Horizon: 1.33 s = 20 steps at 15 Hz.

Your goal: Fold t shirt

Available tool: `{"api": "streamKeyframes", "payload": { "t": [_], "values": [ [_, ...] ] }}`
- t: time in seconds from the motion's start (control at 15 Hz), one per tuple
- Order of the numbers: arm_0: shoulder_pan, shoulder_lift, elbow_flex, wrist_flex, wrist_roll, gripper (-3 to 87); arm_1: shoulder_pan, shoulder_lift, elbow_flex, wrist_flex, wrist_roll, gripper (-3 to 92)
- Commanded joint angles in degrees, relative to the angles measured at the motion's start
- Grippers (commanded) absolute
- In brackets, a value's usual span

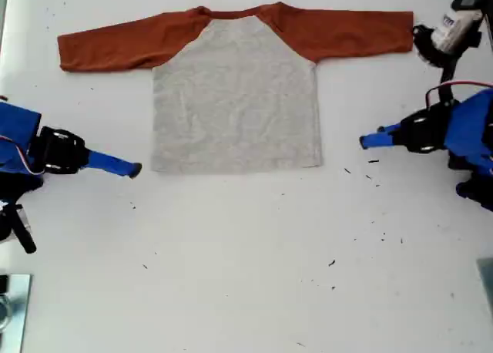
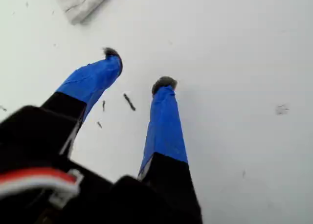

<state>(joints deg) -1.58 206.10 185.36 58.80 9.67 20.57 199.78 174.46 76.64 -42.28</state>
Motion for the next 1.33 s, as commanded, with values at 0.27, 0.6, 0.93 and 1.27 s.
{"api": "streamKeyframes", "payload": {
  "t": [0.27,0.6,0.93,1.27],
  "values": [
    [-2.7,0.4,0.5,-0.4,8.6,13.9,-5.4,1.0,3.4,0.3,29.4,16.4],
    [-3.2,0.4,0.5,-1.4,5.4,11.4,-2.9,-0.3,-6.2,3.2,27.4,3.5],
    [-0.2,0.4,0.5,-1.1,6.4,-0.3,21.8,-55.2,-59.3,13.2,-2.1,3.6],
    [0.2,0.4,0.5,-1.0,6.9,-0.2,52.7,-72.9,-74.8,11.4,-29.8,41.9]
  ]
}}
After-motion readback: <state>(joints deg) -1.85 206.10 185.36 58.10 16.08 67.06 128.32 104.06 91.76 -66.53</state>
